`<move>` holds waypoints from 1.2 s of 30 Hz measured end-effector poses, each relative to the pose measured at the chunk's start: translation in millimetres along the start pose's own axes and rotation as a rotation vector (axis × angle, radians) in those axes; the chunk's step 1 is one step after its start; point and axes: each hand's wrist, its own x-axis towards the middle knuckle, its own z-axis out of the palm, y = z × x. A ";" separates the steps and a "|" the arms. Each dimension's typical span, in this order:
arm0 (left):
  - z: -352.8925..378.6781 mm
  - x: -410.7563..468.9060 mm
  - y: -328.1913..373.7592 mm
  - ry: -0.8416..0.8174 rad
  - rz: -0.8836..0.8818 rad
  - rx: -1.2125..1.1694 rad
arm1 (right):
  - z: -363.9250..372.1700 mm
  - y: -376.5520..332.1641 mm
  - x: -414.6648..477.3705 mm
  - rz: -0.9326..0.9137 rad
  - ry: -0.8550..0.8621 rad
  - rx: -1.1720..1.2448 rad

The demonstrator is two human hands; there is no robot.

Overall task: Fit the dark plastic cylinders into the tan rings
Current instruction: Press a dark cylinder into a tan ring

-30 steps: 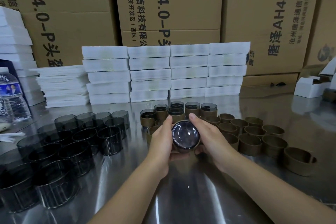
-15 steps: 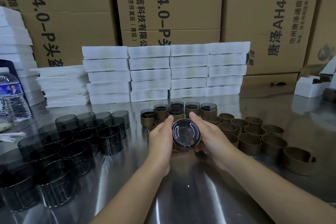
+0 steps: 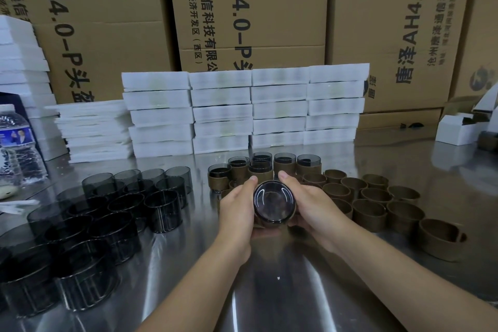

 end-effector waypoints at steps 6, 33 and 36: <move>0.1 1.8 -2.3 0.006 0.002 -0.013 | 0.1 0.3 -1.0 -0.026 0.024 -0.046; -5.2 11.2 -10.2 0.012 0.271 -0.008 | 2.7 4.7 -2.0 -0.225 0.110 0.090; -5.3 12.9 -11.2 -0.102 0.182 -0.025 | 3.7 4.8 -1.5 -0.266 0.146 0.113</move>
